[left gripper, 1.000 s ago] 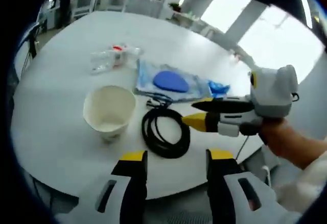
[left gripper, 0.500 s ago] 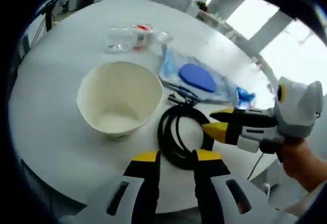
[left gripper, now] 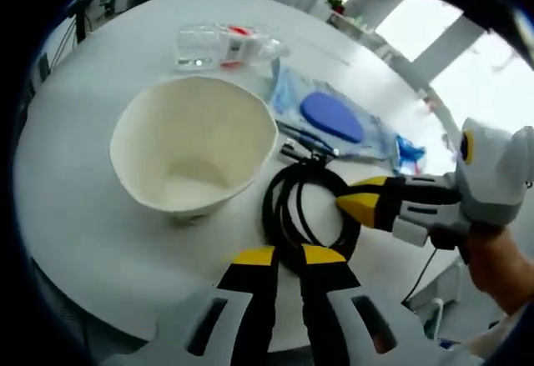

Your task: Arrange the tabletop items into an orderly group along one side of the table until the central work area is clear of visible clutter.

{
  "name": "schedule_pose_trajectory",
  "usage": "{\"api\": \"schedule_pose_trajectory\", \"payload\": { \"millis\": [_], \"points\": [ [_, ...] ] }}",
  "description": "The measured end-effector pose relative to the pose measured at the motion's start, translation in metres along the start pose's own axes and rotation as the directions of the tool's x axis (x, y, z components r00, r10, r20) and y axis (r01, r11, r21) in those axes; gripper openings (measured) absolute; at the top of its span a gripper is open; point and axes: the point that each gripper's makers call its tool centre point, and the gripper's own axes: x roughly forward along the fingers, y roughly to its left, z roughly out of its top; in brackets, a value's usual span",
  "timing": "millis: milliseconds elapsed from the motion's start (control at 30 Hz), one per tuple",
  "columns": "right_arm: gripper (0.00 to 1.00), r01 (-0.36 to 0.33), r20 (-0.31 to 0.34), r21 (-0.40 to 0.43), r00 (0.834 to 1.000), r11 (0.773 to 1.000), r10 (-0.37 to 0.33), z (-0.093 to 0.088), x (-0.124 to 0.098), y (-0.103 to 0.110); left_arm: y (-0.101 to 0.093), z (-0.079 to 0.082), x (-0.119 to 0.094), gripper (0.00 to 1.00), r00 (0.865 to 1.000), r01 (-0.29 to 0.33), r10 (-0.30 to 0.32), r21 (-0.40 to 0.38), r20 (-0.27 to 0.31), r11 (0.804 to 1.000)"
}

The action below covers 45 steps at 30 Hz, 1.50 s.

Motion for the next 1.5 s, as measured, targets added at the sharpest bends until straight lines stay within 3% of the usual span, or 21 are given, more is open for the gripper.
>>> {"api": "schedule_pose_trajectory", "payload": {
  "millis": [433, 900, 1500],
  "points": [
    [0.05, 0.016, 0.001, 0.019, 1.000, 1.000, -0.016, -0.004, -0.004, -0.001, -0.001, -0.004, -0.001, 0.00, 1.000, 0.004, -0.004, -0.020, -0.015, 1.000],
    [0.01, 0.026, 0.024, 0.074, 0.999, 0.997, -0.028, -0.008, -0.020, -0.006, -0.016, -0.005, -0.005, 0.00, 0.999, 0.043, -0.044, -0.011, -0.011, 0.999],
    [0.00, 0.024, 0.080, 0.161, 0.996, 0.987, -0.037, -0.002, -0.057, -0.016, -0.041, 0.001, -0.016, 0.00, 0.993, 0.114, -0.114, 0.002, 0.004, 0.993]
  ]
}}
